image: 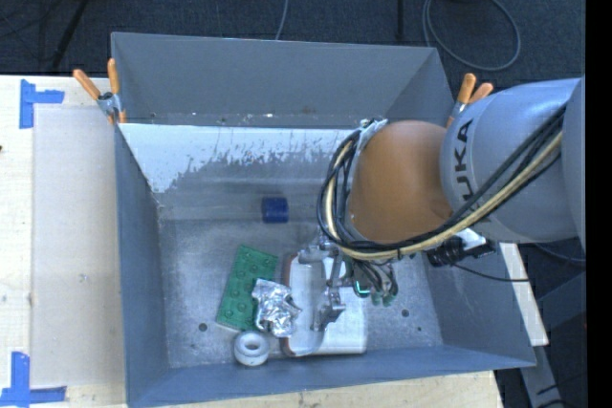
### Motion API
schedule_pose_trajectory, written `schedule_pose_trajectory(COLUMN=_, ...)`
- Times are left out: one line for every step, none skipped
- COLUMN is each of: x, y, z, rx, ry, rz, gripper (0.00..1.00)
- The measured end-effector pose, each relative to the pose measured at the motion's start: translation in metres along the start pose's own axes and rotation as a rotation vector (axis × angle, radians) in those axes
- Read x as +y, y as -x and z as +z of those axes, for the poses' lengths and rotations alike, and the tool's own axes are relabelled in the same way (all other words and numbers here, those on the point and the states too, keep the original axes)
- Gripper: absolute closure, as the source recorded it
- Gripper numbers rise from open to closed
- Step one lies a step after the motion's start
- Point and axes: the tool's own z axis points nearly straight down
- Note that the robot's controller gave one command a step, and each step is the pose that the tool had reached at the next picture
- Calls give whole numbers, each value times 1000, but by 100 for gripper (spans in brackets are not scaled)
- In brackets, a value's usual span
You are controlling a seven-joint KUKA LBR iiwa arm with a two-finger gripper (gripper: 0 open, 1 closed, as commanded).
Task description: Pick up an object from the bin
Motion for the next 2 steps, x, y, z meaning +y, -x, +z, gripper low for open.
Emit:
schedule_pose_trajectory(x=40, y=-12, z=59, rx=-20, ry=-4, rz=-43, gripper=0)
schedule_pose_trajectory(x=42, y=-13, z=58, rx=-16, ry=1, rz=-44, gripper=100)
